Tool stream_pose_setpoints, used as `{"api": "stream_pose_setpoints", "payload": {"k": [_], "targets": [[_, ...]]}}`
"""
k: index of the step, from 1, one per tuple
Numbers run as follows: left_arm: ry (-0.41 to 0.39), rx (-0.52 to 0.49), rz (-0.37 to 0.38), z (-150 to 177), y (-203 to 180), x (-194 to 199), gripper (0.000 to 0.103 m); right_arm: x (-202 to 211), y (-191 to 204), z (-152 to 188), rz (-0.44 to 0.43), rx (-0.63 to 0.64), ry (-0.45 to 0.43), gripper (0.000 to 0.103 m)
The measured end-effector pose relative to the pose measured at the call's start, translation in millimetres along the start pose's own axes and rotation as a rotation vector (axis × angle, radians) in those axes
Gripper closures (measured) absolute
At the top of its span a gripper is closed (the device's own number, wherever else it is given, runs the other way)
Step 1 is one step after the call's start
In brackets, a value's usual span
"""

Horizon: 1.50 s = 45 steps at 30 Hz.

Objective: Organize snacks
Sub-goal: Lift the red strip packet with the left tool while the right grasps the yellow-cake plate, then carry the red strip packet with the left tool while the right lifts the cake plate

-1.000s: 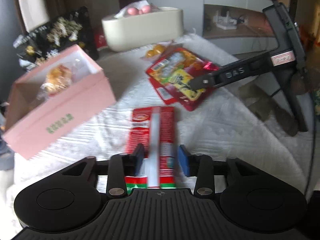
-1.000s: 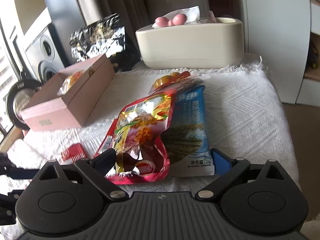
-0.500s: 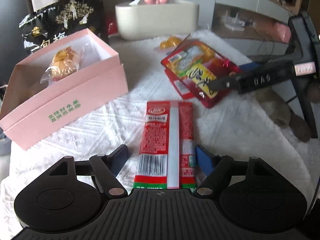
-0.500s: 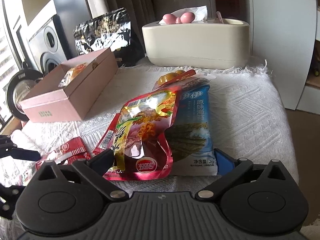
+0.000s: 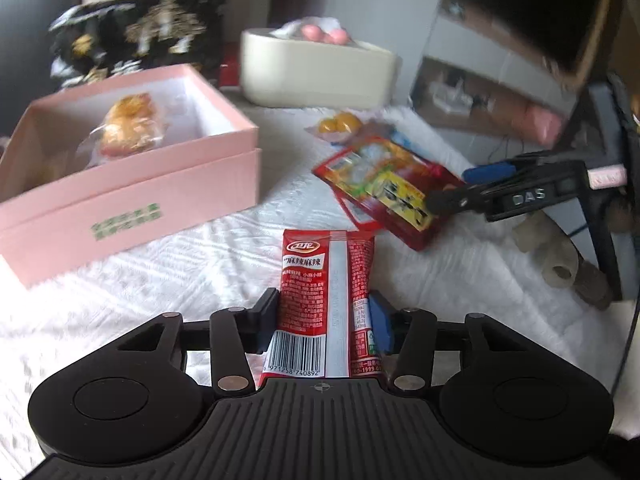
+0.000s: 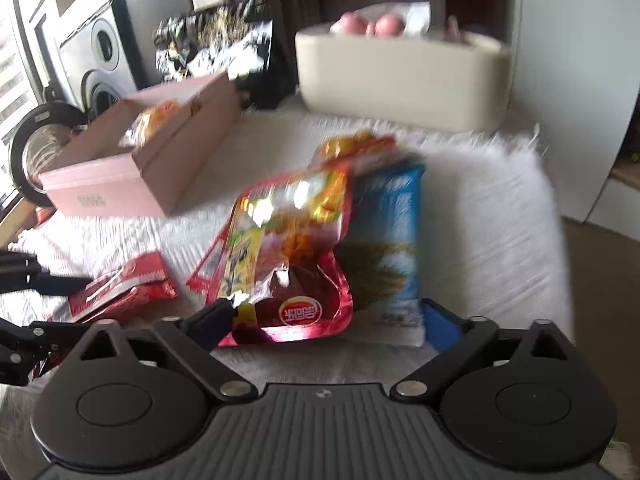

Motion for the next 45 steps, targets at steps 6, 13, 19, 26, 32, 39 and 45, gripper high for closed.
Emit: {"api": "stream_pose_setpoints", "payload": {"k": [6,13,19,26,32,39,45], "targets": [[-0.055,0.098,-0.103,3,31,12,0.050,7,28,-45,0.080,0.185,-0.174,0.007],[-0.102,0.082,-0.120,13,41,24,0.050,-82,20,-84,0.088,0.123,-0.090,0.007],[-0.131,0.026,-0.138,19,33,23,0.049,-138,20,-75,0.124,0.251,0.043,0.007],[-0.136,0.040,-0.130,19,35,23,0.048,-144,-2,-77,0.148,0.172,0.097,0.009],[-0.138,0.045,-0.130,19,37,22,0.048,-131,17,-74,0.127,0.293,0.058,0.028],[-0.136,0.022,-0.146,20,31,21,0.048,-84,33,-88,0.055,0.251,-0.041,0.029],[-0.120,-0.036,-0.180,19,22,19,0.048,-23,67,-77,-0.063,0.251,-0.076,0.029]]}}
Point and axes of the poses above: each gripper's, at about its wrist camera, not at the fingertips, and x roughly against the way its jaws point, y to its left, z to its underside, the point moved 2 cm from there along -x, roughly the way its jaws point, and after that the axes turned 15 degrees about -y, right-handed, at the moved point
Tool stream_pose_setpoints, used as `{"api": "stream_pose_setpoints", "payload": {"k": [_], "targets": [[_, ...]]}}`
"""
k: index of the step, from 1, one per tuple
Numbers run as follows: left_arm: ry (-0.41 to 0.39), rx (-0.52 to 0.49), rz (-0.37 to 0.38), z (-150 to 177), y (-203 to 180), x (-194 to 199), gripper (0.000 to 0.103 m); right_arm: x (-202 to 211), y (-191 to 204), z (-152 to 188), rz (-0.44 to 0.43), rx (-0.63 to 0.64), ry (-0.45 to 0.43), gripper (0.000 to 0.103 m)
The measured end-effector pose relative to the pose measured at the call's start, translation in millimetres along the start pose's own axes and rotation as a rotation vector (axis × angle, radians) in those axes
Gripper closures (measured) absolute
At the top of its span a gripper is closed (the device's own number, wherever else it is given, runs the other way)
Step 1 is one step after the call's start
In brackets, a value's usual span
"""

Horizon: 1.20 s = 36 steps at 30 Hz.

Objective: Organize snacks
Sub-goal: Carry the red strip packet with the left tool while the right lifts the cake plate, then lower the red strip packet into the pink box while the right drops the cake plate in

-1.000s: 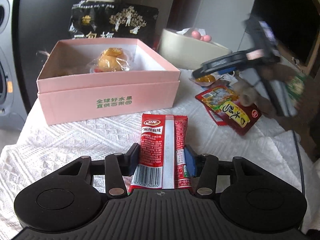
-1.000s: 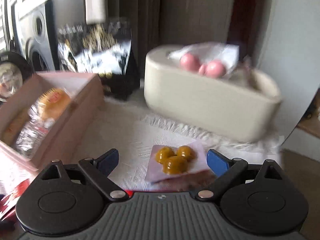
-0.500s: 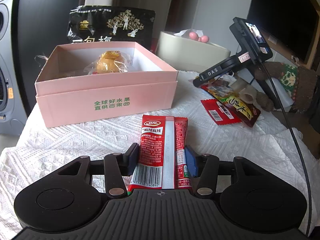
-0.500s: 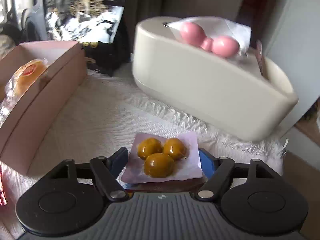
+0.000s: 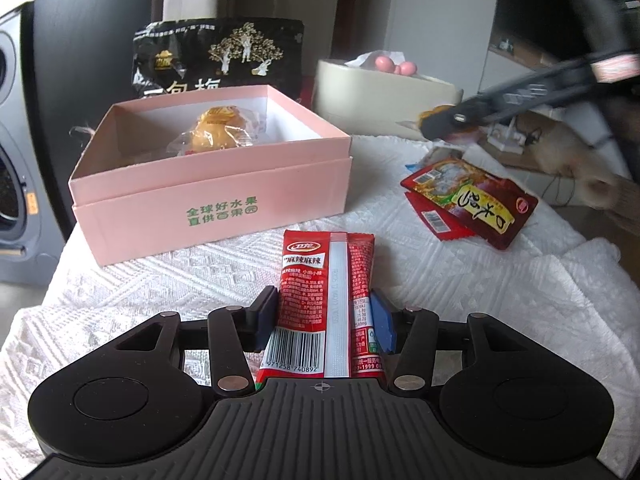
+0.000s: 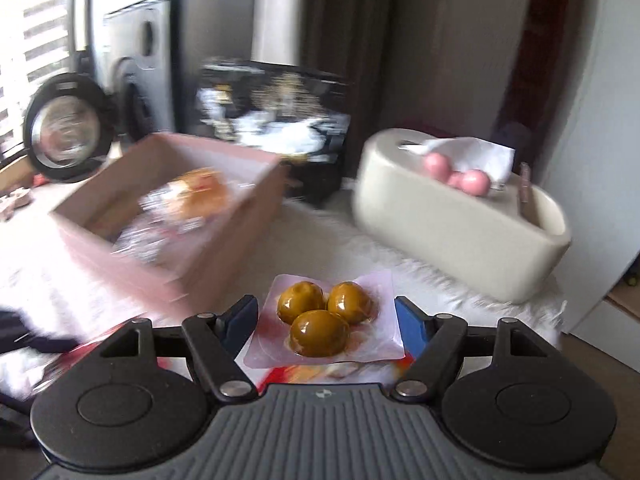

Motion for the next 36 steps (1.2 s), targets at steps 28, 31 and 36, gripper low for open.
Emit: {"api": "stream_pose_setpoints", "payload": {"k": [28,31,36], "targets": [[-0.015,0.203,-0.092,-4,2,100,0.050,143,107,38,-0.173,-0.078,-0.209,0.028],[-0.079,0.230,-0.104,-20,11,105,0.050,141,105,37,-0.170,-0.091,-0.216,0.028],[-0.250,0.147,-0.144,-93,36,83,0.050,128,95,20,-0.141,-0.086,-0.238,0.028]]}}
Point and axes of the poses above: each gripper's, at about its wrist camera, not at the fingertips, and x roughly against the way its jaws point, y to its left, z to its underside, the point moved 2 cm from there along -x, roughly the way its jaws point, and after that the axes turned 15 degrees about -y, right-handed, at the moved point
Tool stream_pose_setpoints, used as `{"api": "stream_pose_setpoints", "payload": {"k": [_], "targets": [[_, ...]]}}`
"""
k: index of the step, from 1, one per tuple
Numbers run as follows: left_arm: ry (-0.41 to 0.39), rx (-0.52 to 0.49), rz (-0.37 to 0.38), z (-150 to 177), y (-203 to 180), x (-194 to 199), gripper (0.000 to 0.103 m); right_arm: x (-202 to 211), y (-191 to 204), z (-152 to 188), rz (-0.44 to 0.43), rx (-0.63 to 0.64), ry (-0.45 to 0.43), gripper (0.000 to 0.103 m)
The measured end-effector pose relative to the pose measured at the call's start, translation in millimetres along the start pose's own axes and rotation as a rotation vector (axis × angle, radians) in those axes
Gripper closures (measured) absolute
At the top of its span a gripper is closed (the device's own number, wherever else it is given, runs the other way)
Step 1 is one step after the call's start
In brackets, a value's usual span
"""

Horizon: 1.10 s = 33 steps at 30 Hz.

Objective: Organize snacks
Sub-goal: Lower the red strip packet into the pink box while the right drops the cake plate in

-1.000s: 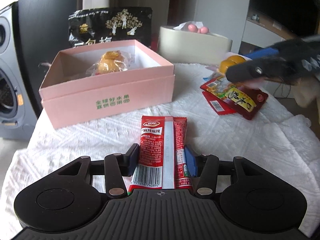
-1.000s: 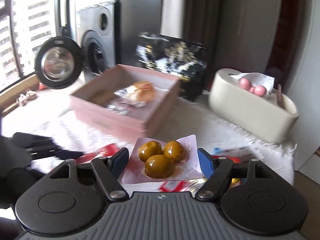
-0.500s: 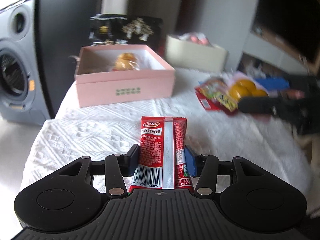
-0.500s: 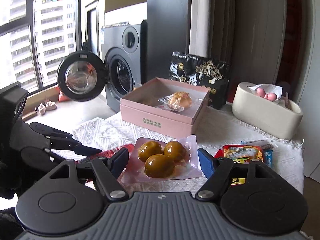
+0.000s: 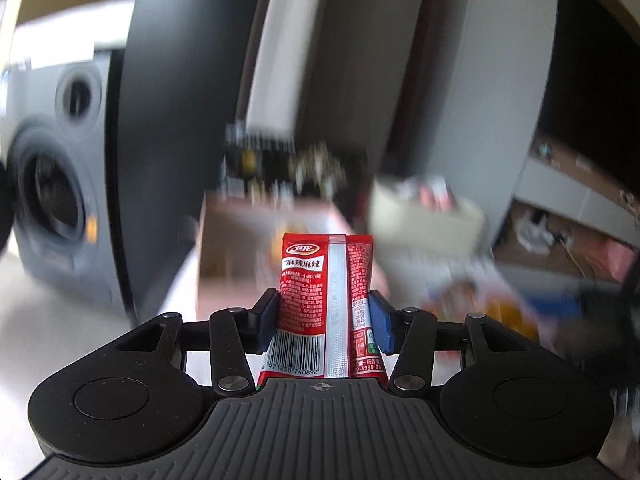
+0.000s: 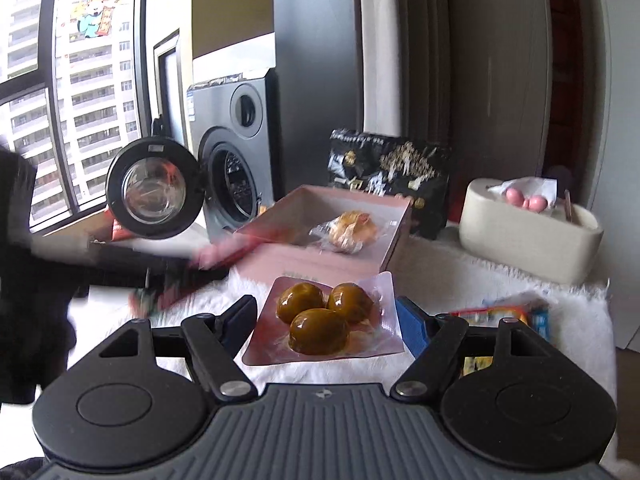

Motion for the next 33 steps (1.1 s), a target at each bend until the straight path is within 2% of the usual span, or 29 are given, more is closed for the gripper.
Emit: {"api": "stream_pose_setpoints", "payload": {"k": [2,5,7,10,12,15,18,22,25,30,33], "targets": [[-0.017,0.051,0.039,-21,9,-35,0.049,-13,-6,-5,0.004,0.010,-0.005,0.028],[0.042,0.165,0.055,-27,28,-100,0.045,-40,-16,-10,0.028,0.017,-0.001,0.028],[0.108,0.160,0.011,-16,38,-139,0.045,-58,-23,-12,0.047,0.003,0.018,0.028],[0.133,0.101,-0.031,-3,48,-163,0.046,-82,-33,-14,0.062,-0.017,0.050,0.028],[0.125,0.119,-0.025,2,58,-168,0.046,-96,-37,-17,0.063,-0.004,0.058,0.028],[0.069,0.227,-0.014,2,78,-162,0.046,-120,-36,-23,0.058,0.021,0.055,0.028],[0.034,0.286,-0.023,0,91,-154,0.046,-150,-33,-27,0.038,0.014,0.047,0.028],[0.015,0.294,-0.035,-2,100,-143,0.046,-190,-28,-22,0.013,-0.001,0.046,0.028],[0.021,0.272,-0.016,-2,99,-141,0.046,-211,-28,-11,-0.011,-0.009,0.108,0.028],[0.012,0.267,0.016,-2,91,-144,0.046,-205,-38,-8,-0.053,-0.082,0.136,0.028],[0.004,0.251,0.035,-3,84,-140,0.046,-175,-50,-14,0.000,-0.075,0.097,0.027]]}}
Point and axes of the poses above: each gripper's, at about its wrist camera, not at the fingertips, and x roughly against the way its jaws point, y to its left, z to its underside, the point moved 2 cm from there along -x, roughly the way its jaws point, and after that the axes turned 15 degrees about -y, right-handed, at the moved point
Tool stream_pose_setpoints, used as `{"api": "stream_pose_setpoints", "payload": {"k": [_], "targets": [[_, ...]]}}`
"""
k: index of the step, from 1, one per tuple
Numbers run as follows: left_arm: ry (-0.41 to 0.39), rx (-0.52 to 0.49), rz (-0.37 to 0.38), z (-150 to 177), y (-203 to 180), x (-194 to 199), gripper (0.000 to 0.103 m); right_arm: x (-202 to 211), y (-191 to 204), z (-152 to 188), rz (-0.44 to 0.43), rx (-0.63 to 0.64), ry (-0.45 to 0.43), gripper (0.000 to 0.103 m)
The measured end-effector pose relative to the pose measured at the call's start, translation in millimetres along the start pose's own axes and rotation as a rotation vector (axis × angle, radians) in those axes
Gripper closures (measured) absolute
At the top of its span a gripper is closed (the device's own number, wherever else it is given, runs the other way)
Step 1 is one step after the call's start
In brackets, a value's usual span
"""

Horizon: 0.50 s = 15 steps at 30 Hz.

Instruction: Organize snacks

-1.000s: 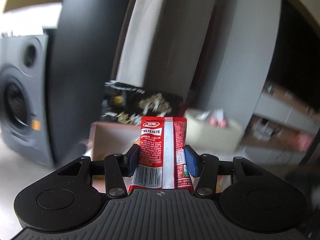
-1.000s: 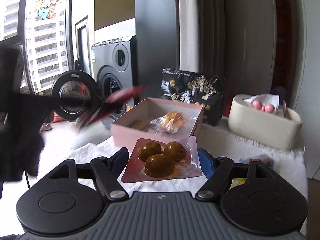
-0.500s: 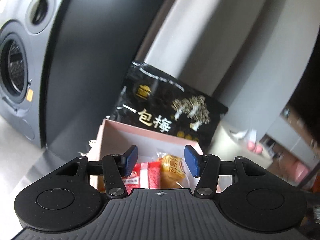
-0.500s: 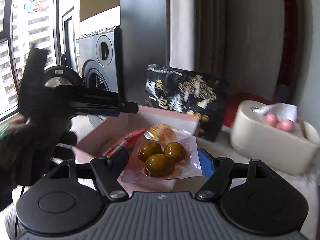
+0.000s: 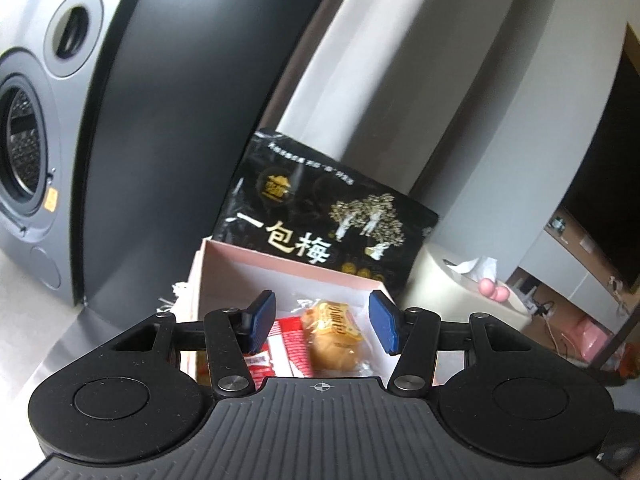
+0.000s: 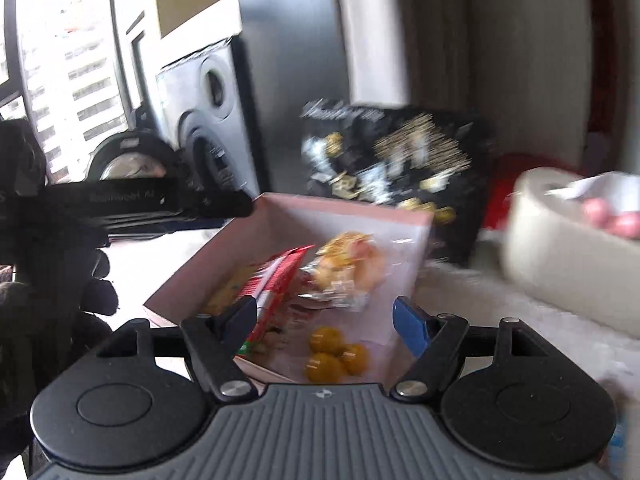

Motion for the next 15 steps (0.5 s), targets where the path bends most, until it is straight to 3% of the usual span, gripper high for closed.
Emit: {"api": "stream_pose_setpoints", "payload": {"k": [6,8,12,15], "targets": [[0.021,-0.034,0.017,4,-24,10,0.046,53,-43,16,0.239,0.145,0.026,0.026],[0.026,-0.069,0.027,8,-42,15,0.046,68,-62,30,0.298,0.131,0.047,0.026],[0.025,-0.120,0.079,26,-89,35,0.046,90,-105,61,0.271,-0.034,0.102,0.026],[0.126,-0.139,0.179,56,-126,33,0.046,103,-120,82,0.272,-0.104,0.107,0.026]]}}
Point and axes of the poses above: each gripper's, at about its wrist camera, not at the fingertips, and x roughly against the way its jaws point, y to its left, z to its underside, the point moved 2 cm from there along -x, roughly the way its jaws point, and after that the axes turned 15 degrees about -y, right-handed, at the moved point
